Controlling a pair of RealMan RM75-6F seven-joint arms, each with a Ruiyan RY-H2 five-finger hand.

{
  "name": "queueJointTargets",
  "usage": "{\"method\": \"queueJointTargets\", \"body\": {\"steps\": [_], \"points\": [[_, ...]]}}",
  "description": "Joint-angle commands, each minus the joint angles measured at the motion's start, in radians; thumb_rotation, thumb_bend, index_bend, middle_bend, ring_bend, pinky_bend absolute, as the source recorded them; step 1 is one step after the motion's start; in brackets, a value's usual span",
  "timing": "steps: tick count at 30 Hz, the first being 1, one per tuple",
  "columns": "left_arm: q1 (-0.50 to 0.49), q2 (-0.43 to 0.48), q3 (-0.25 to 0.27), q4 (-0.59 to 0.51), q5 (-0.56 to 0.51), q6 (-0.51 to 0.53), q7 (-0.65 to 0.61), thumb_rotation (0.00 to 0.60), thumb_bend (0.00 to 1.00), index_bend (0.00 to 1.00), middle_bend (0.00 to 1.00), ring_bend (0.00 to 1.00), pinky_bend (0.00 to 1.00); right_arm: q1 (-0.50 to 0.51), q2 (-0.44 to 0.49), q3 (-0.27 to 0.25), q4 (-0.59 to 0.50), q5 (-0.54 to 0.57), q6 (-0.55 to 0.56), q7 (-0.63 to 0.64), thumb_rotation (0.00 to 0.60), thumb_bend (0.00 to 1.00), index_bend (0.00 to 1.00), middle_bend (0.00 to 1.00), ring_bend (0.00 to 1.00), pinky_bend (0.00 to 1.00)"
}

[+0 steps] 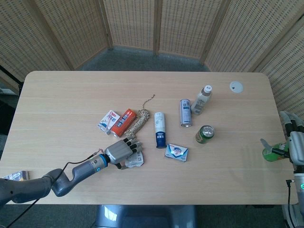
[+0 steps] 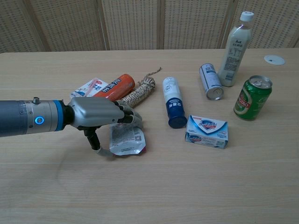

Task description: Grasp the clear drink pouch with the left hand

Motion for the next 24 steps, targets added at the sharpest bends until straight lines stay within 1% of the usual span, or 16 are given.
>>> {"method": "queueJointTargets", "body": {"steps": [1,2,4,6,8,11,13,15,18,21,24], "points": [[0.007,-0.013,0.003,0.014,0.007,0.027,0.001,0.494,0.29,0.27,0.06,0.00,0.00,-0.001,-0.001,0.000,0.001,0.000,0.000,0.003,0.287,0.24,0.00,0.02,0.00,0.00],[0.008,-0.016,0.003,0.017,0.008,0.033,0.000,0.503,0.29,0.32,0.10,0.01,0.00,-0.002,-0.001,0.000,0.001,0.001,0.000,0.004,0.287,0.24,0.00,0.02,0.00,0.00],[0.011,-0.022,0.006,0.026,0.020,0.056,-0.003,0.511,0.29,0.41,0.20,0.07,0.00,-0.003,-0.002,0.000,0.003,0.001,0.000,0.008,0.286,0.24,0.00,0.02,0.00,0.00],[0.015,-0.028,0.009,0.037,0.029,0.076,-0.007,0.522,0.29,0.50,0.29,0.16,0.00,-0.003,-0.002,0.000,0.003,0.001,0.001,0.009,0.286,0.24,0.00,0.02,0.00,0.00],[0.017,-0.029,0.011,0.040,0.029,0.078,-0.016,0.529,0.29,0.56,0.35,0.24,0.00,-0.004,-0.002,0.000,0.003,0.001,0.001,0.011,0.287,0.24,0.00,0.02,0.00,0.00],[0.017,-0.032,0.019,0.047,0.032,0.080,-0.022,0.537,0.29,0.60,0.41,0.30,0.00,-0.005,-0.003,0.002,0.003,0.001,0.004,0.016,0.285,0.25,0.00,0.02,0.00,0.00],[0.020,-0.037,0.023,0.055,0.038,0.090,-0.027,0.547,0.29,0.62,0.45,0.34,0.04,-0.005,-0.003,0.002,0.003,0.001,0.002,0.020,0.287,0.25,0.00,0.02,0.00,0.00],[0.023,-0.041,0.026,0.064,0.044,0.103,-0.032,0.557,0.29,0.65,0.51,0.42,0.15,-0.005,-0.003,0.002,0.004,0.000,0.002,0.022,0.286,0.25,0.00,0.02,0.00,0.00],[0.028,-0.044,0.027,0.072,0.054,0.129,-0.046,0.568,0.29,0.71,0.58,0.51,0.26,-0.005,-0.003,0.004,0.003,-0.002,0.004,0.024,0.287,0.25,0.00,0.02,0.00,0.00],[0.034,-0.040,0.023,0.076,0.064,0.165,-0.068,0.569,0.29,0.74,0.62,0.55,0.29,-0.005,-0.002,0.005,0.001,-0.003,0.007,0.025,0.288,0.25,0.00,0.02,0.00,0.00],[0.038,-0.027,0.018,0.071,0.067,0.188,-0.084,0.574,0.29,0.76,0.63,0.56,0.30,-0.005,-0.001,0.007,-0.003,-0.004,0.009,0.026,0.289,0.24,0.00,0.02,0.00,0.00]]}}
